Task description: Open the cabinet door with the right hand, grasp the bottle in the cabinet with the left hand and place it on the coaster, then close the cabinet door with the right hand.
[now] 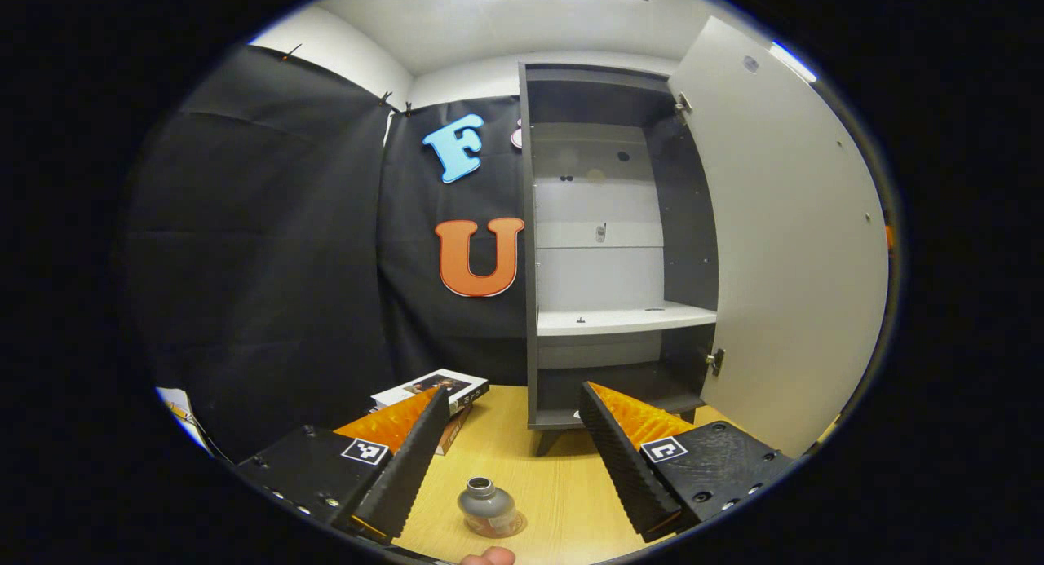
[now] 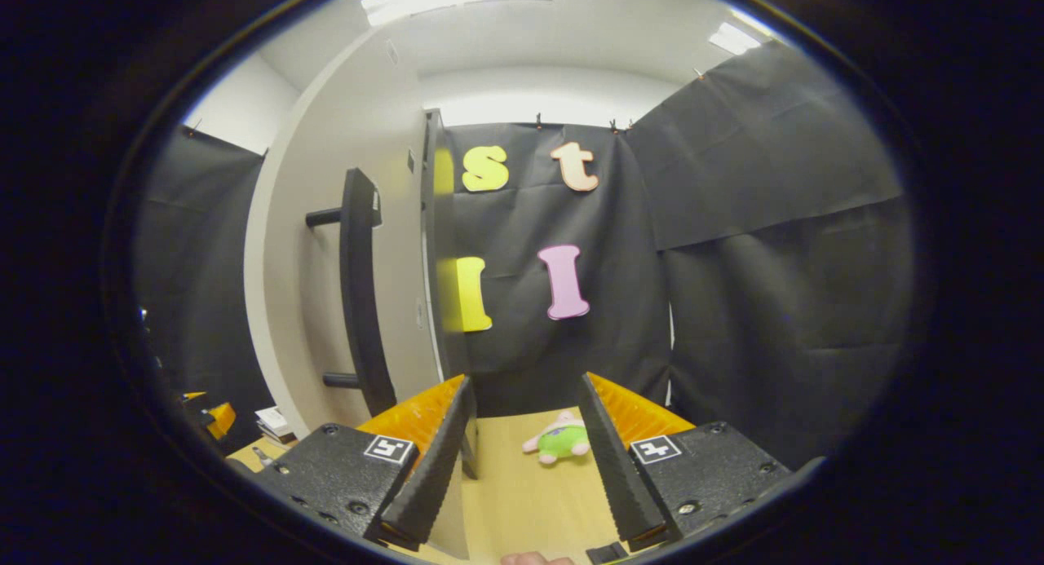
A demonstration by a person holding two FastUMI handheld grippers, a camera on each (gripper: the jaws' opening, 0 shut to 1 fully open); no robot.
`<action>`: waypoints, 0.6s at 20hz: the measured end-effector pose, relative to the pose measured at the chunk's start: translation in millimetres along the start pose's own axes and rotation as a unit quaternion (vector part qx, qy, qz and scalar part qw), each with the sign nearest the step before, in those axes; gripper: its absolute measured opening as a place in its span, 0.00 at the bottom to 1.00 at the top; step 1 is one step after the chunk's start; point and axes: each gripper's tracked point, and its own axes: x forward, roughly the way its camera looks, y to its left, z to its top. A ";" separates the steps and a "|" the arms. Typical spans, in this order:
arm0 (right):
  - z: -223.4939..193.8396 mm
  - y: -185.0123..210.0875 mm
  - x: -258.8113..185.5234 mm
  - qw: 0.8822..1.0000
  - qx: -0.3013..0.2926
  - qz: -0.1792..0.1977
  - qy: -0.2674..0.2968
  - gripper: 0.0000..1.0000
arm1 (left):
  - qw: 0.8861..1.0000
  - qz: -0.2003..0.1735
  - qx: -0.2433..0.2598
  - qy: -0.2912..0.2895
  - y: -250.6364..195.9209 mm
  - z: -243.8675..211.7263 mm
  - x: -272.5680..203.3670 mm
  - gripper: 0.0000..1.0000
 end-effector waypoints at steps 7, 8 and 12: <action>-6.6 25.6 4.0 0.998 0.011 0.049 0.024 0.79 | 1.000 -0.012 0.006 -0.027 -9.8 21.0 -7.3 0.96; -7.9 34.4 3.0 0.998 0.008 0.059 0.026 0.79 | 1.000 -0.011 0.009 -0.024 -10.2 19.0 -8.5 0.96; -13.7 82.6 3.2 0.992 0.009 0.123 0.032 0.81 | 1.000 -0.009 0.002 -0.030 -10.0 16.2 -13.2 0.96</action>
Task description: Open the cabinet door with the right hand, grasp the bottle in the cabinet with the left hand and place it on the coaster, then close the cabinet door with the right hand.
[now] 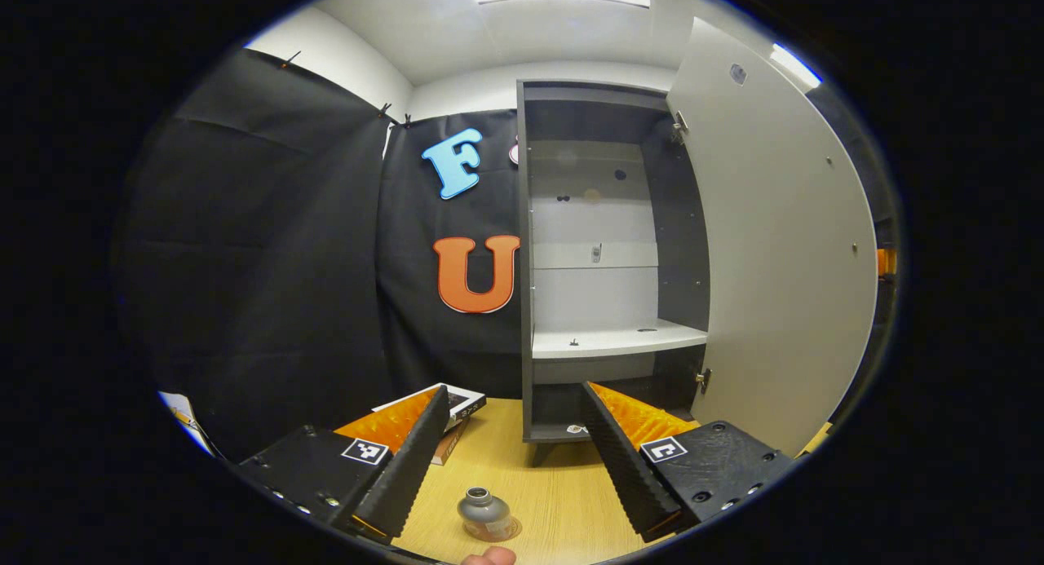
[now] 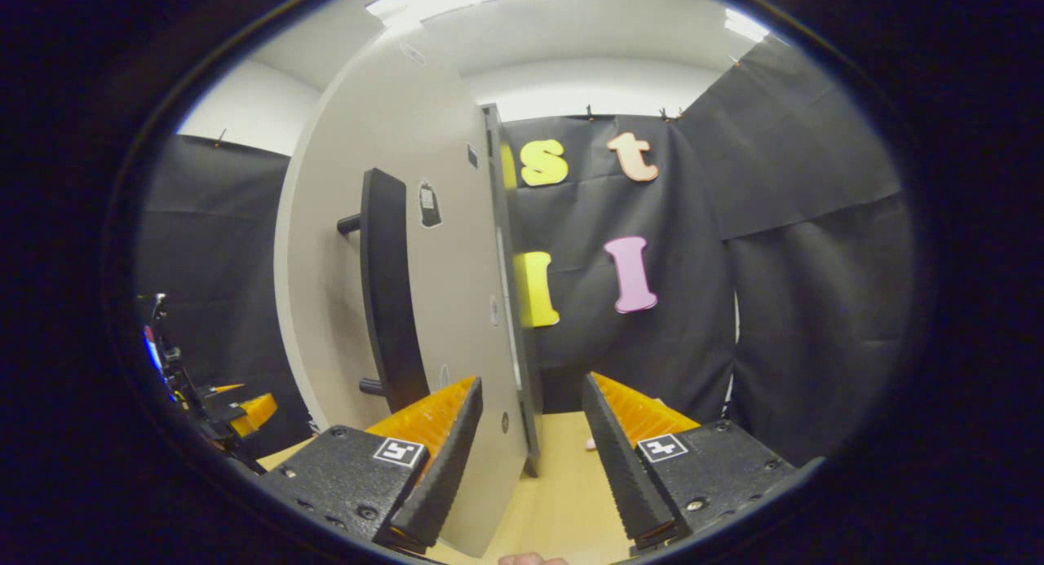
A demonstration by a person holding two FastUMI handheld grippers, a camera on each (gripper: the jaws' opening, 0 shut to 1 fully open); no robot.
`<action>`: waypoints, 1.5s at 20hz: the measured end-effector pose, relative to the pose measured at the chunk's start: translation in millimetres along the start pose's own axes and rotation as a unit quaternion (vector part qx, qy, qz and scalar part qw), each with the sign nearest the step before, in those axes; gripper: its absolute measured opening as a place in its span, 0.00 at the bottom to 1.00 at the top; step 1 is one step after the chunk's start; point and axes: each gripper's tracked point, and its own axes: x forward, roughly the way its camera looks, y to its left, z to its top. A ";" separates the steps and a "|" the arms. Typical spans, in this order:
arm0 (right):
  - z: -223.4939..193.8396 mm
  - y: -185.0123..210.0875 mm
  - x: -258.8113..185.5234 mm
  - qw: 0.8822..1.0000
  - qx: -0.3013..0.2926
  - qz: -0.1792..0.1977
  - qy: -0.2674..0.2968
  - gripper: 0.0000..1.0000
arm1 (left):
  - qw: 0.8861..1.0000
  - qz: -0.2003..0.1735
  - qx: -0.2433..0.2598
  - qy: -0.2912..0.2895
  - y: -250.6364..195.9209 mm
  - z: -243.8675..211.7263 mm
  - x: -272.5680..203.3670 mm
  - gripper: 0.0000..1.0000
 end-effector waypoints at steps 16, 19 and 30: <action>-28.4 157.7 108.1 0.988 -0.016 0.149 0.038 0.81 | 0.999 0.007 -0.020 0.026 21.6 -15.5 -17.4 0.96; -24.7 182.6 128.5 0.987 -0.040 0.152 0.020 0.82 | 0.999 0.018 -0.032 0.026 26.9 -16.3 -22.7 0.96; -34.1 225.7 174.3 0.989 -0.067 0.130 0.005 0.83 | 0.999 0.036 -0.029 0.024 38.7 -22.5 -28.3 0.95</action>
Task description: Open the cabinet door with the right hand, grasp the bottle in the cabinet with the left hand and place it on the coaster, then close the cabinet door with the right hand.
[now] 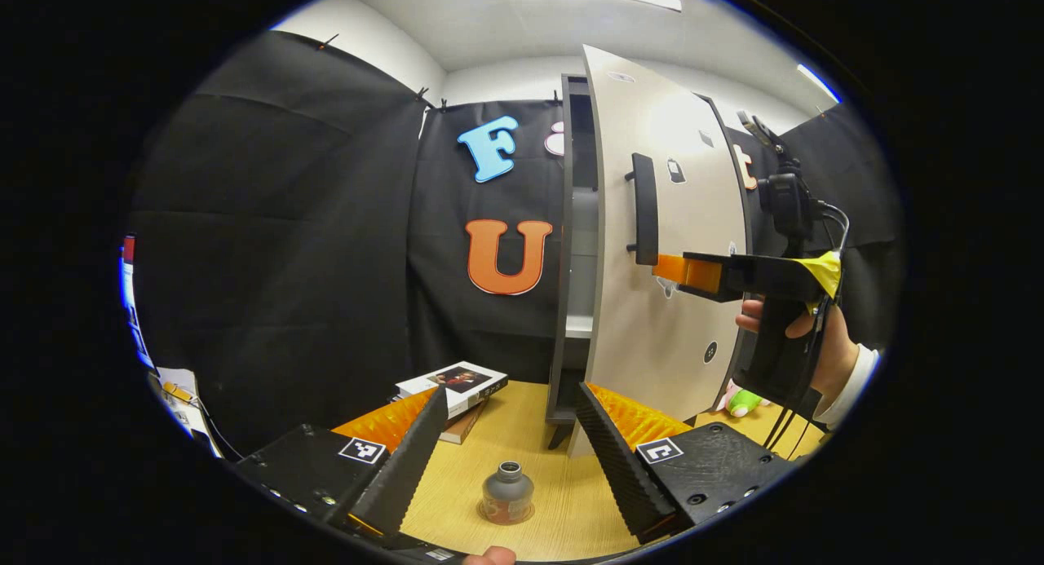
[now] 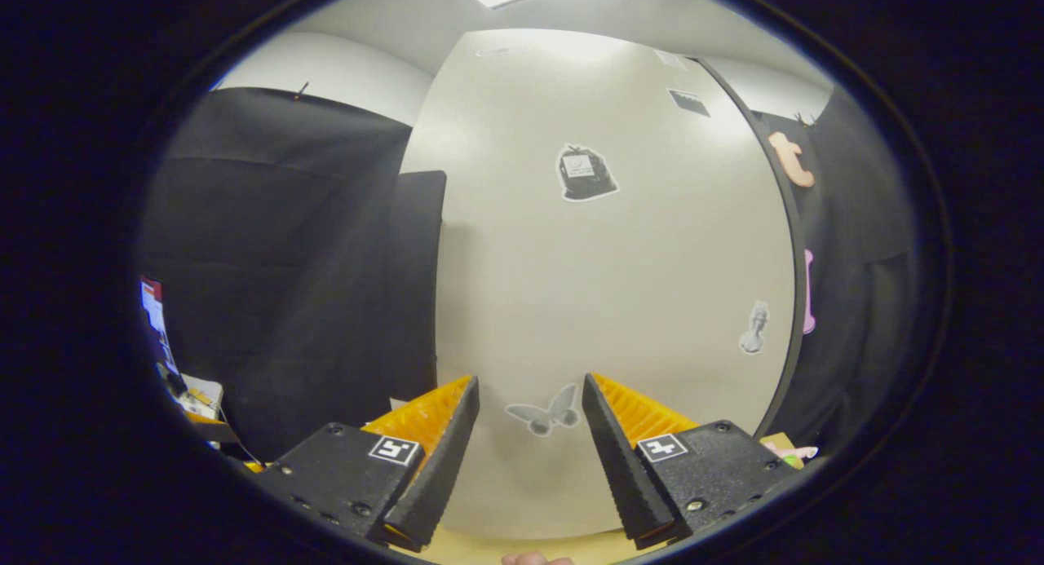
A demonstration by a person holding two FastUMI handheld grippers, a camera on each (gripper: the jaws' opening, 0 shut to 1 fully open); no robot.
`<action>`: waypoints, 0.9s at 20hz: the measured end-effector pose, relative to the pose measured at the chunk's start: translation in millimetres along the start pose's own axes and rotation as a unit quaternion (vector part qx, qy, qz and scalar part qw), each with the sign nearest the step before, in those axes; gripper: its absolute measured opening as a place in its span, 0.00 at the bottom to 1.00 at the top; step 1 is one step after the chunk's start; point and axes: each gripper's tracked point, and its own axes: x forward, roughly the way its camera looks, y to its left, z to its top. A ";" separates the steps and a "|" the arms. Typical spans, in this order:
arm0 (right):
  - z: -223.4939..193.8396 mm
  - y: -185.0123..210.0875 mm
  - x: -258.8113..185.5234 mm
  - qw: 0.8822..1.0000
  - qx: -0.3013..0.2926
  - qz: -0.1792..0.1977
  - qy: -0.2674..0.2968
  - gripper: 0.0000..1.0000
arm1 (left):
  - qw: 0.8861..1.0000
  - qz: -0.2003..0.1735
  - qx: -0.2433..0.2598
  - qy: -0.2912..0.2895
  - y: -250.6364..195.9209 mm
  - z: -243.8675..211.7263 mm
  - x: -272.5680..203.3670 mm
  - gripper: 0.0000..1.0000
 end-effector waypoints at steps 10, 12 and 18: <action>-43.7 -77.7 -165.0 0.994 -0.014 -0.107 0.030 0.83 | 0.998 -0.062 0.002 -0.027 -53.9 7.9 17.7 0.95; -50.3 -99.6 -200.2 0.989 -0.016 -0.143 0.028 0.83 | 0.996 -0.078 0.005 -0.040 -68.0 11.4 17.0 0.95; -82.3 -139.4 -274.9 0.970 0.002 -0.236 0.053 0.85 | 0.991 -0.116 0.012 -0.065 -103.1 17.8 8.1 0.95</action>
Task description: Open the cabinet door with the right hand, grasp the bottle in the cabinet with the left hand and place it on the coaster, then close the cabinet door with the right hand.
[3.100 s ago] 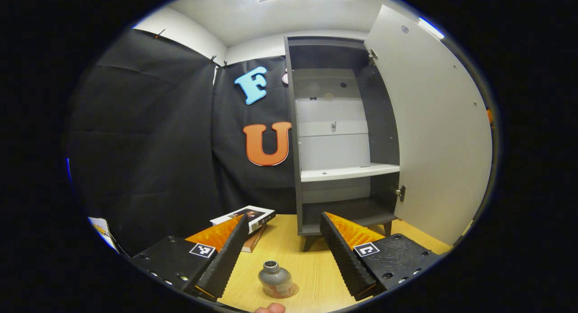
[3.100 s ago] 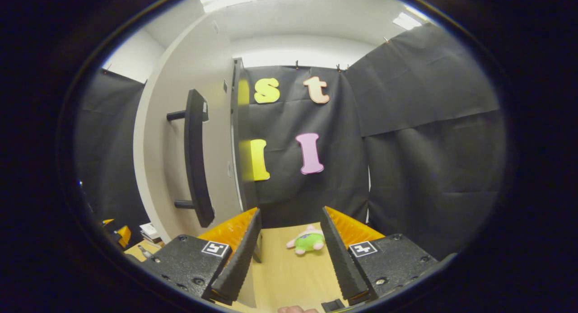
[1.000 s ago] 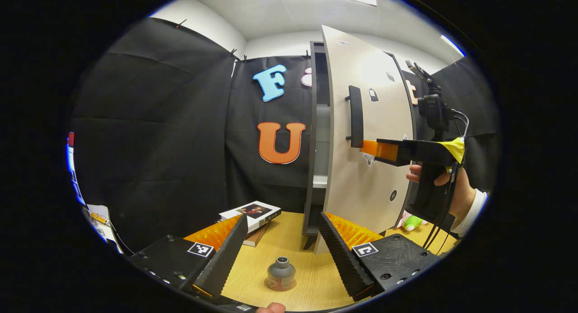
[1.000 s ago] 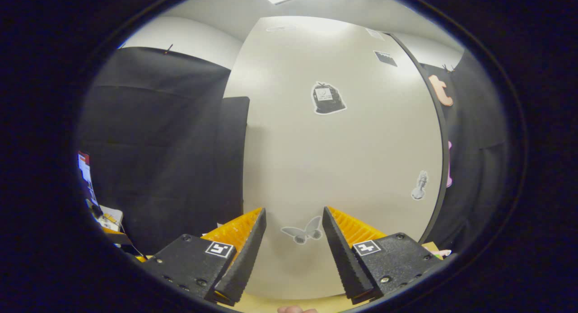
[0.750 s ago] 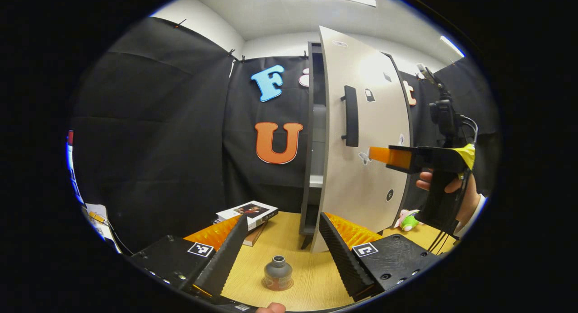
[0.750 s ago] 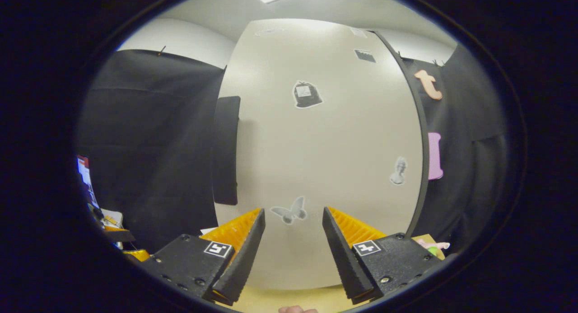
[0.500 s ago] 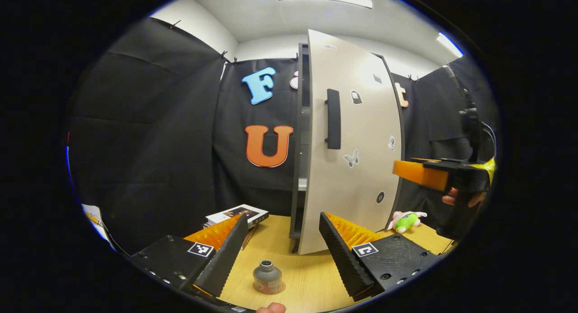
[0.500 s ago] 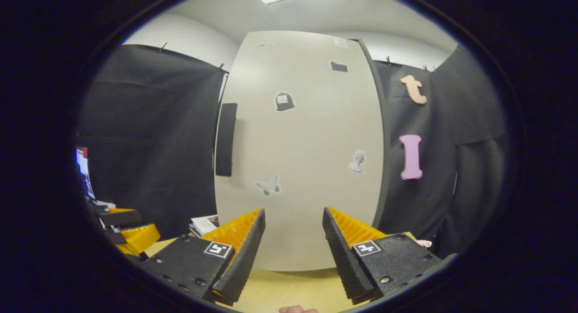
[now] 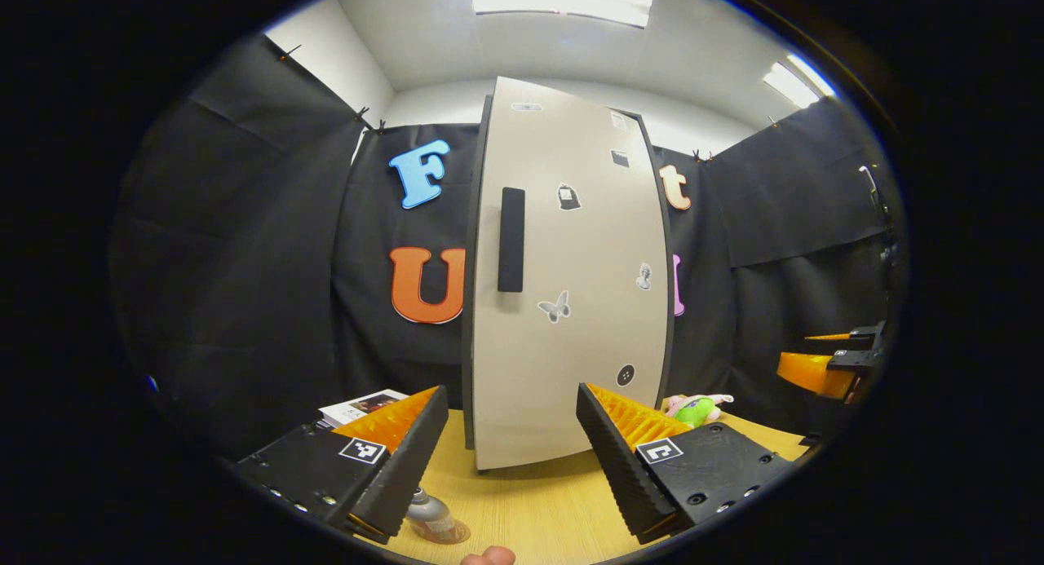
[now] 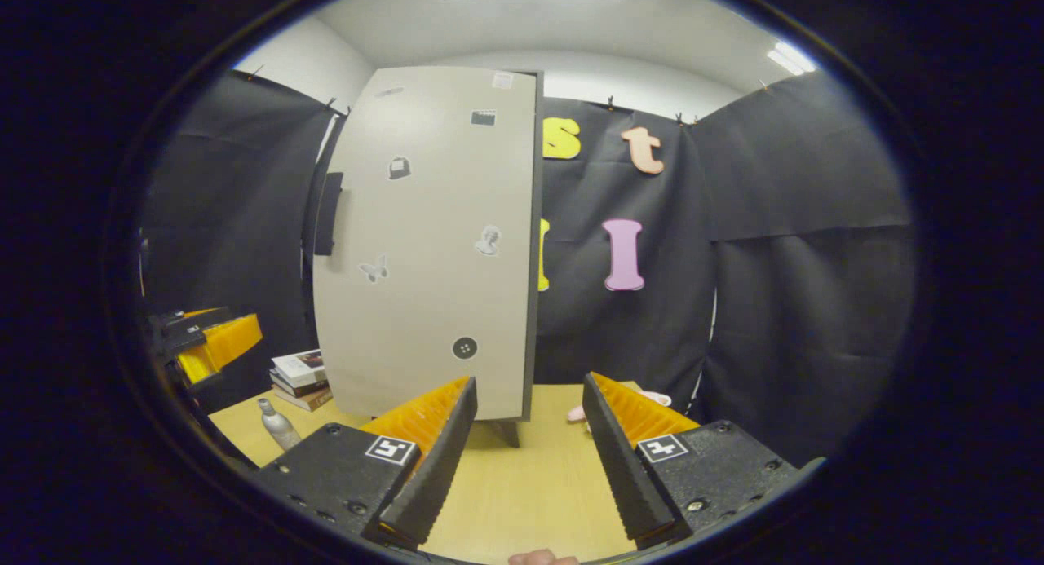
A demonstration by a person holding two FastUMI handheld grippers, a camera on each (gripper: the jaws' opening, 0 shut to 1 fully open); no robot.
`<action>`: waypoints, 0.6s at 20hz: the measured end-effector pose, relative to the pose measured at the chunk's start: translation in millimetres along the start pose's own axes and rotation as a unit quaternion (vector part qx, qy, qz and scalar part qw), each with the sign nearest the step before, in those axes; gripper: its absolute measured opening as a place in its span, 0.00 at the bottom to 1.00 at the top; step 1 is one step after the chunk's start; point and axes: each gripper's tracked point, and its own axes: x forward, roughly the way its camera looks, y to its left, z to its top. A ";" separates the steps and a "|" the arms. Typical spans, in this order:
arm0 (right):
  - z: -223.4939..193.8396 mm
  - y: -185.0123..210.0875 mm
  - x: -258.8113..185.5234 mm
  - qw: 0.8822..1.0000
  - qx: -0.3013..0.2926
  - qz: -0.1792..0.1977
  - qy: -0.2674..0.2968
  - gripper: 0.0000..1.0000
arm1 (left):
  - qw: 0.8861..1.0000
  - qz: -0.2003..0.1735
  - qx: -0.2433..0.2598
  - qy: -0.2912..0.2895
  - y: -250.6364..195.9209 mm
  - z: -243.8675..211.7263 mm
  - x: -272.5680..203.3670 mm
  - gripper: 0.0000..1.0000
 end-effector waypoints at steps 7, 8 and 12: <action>3.0 -10.1 -11.0 0.999 0.038 0.001 -0.001 0.88 | 1.000 0.000 0.005 -0.008 -6.9 2.1 -8.4 0.95; 5.8 -9.9 -9.9 0.999 0.045 0.003 -0.004 0.87 | 1.000 0.001 0.005 -0.006 -6.5 1.6 -9.1 0.95; 13.9 -17.0 -10.0 0.999 0.045 -0.011 -0.017 0.85 | 1.000 0.004 -0.003 -0.004 -7.0 1.1 -11.9 0.95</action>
